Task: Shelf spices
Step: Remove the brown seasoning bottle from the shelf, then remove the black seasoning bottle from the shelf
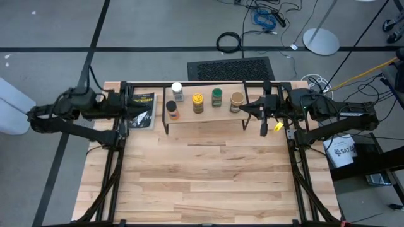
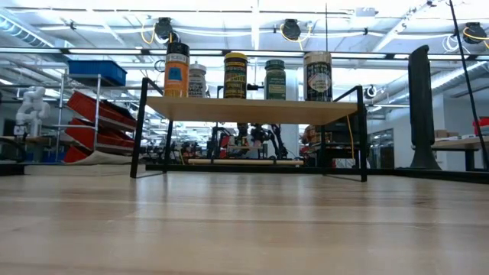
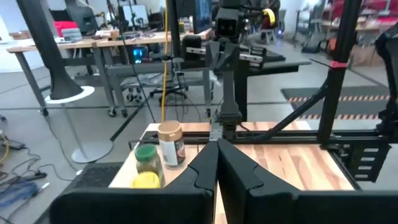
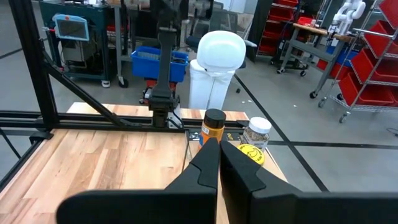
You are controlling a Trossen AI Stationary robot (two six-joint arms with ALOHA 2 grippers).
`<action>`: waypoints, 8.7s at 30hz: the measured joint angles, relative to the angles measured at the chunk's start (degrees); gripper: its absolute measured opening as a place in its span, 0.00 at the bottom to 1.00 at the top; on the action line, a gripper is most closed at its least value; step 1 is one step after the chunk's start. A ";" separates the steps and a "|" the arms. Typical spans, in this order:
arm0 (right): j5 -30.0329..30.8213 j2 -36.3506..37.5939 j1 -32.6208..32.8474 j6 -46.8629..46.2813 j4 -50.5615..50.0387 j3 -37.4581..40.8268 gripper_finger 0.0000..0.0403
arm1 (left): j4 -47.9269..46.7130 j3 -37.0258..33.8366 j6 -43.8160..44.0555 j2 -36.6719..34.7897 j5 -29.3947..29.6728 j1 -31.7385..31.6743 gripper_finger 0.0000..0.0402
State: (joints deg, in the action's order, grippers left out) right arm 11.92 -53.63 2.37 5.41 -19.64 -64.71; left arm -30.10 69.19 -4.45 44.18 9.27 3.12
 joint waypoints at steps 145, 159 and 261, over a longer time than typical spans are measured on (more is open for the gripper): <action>-16.38 -45.18 -28.50 7.89 -64.51 -42.91 0.65 | 1.13 -4.24 -2.47 1.86 13.52 -0.48 0.04; -16.70 -45.04 -21.44 1.49 -70.38 -49.85 0.66 | 1.06 -4.24 -2.45 1.86 13.54 -0.48 0.04; -0.31 -21.05 28.17 -67.30 -45.35 4.28 0.83 | 5.70 -4.22 -1.94 6.45 9.91 -0.46 0.09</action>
State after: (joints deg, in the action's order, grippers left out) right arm 11.62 -74.67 30.55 -61.89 -64.99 -60.42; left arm -24.40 64.97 -6.39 50.63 19.18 2.66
